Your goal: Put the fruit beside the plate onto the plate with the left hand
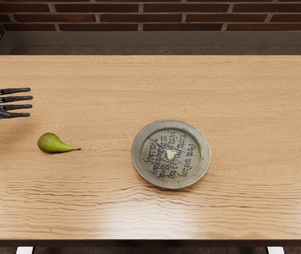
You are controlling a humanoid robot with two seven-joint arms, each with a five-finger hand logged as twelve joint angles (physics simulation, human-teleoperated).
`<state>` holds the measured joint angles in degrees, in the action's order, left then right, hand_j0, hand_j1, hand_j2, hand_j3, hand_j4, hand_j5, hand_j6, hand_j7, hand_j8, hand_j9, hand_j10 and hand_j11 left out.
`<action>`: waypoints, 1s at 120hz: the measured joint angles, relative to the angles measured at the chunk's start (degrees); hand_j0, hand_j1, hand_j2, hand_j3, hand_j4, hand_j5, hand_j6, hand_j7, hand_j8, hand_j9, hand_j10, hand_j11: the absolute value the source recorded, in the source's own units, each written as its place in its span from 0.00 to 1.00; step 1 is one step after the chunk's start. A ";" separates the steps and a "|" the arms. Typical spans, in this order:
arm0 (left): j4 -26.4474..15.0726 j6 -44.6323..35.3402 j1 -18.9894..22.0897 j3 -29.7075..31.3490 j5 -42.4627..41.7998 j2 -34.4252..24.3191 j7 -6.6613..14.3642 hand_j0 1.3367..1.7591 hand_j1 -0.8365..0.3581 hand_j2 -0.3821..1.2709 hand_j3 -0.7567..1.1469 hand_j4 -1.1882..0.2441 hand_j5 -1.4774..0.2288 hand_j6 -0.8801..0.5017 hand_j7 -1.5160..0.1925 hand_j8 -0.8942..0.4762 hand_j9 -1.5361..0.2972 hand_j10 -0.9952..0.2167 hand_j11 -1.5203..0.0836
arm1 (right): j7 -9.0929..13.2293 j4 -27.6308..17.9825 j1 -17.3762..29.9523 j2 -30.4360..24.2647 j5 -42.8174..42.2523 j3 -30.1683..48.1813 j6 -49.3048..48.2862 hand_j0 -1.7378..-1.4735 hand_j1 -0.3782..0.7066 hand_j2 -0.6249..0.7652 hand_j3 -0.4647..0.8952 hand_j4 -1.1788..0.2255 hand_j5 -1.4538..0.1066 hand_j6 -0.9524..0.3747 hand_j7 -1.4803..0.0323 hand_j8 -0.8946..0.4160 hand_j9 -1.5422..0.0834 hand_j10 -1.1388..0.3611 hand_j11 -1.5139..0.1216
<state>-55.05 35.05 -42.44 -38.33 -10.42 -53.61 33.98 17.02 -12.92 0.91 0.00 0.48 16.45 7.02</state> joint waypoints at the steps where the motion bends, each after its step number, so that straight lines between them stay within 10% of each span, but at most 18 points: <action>1: 0.00 0.00 0.00 0.01 0.01 0.00 0.01 0.76 0.95 0.24 0.40 0.81 0.84 0.61 0.86 0.63 0.81 0.79 0.92 | 0.00 0.00 0.00 0.00 0.03 0.01 -0.01 0.30 0.03 0.45 0.34 0.84 0.93 0.72 0.98 0.68 0.95 0.76 0.93; 31: -1.10 0.01 -5.99 0.51 8.21 1.50 0.74 0.76 0.95 0.24 0.40 0.80 0.84 0.61 0.86 0.63 0.81 0.79 0.92 | -0.01 0.00 -0.02 0.00 0.22 0.07 -0.01 0.30 0.03 0.45 0.34 0.84 0.93 0.72 0.98 0.68 0.95 0.76 0.93; 80: -39.71 -5.57 -5.23 -1.84 63.83 -1.44 1.02 0.76 0.87 0.25 0.40 0.74 0.78 0.55 0.80 0.56 0.75 0.72 0.85 | 0.01 0.00 -0.03 0.00 0.19 0.07 0.01 0.30 0.03 0.45 0.34 0.84 0.93 0.72 0.98 0.68 0.95 0.76 0.93; 120: -45.78 -34.35 -0.10 11.07 83.57 5.71 1.02 0.76 0.92 0.24 0.40 0.77 0.81 0.58 0.83 0.59 0.79 0.76 0.89 | 0.00 0.00 -0.03 0.00 0.14 0.07 0.01 0.30 0.03 0.45 0.34 0.84 0.93 0.72 0.98 0.68 0.95 0.76 0.93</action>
<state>-100.83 0.69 -42.54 -27.26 73.15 -47.90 35.00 17.02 -12.92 0.88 0.00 0.63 16.52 7.03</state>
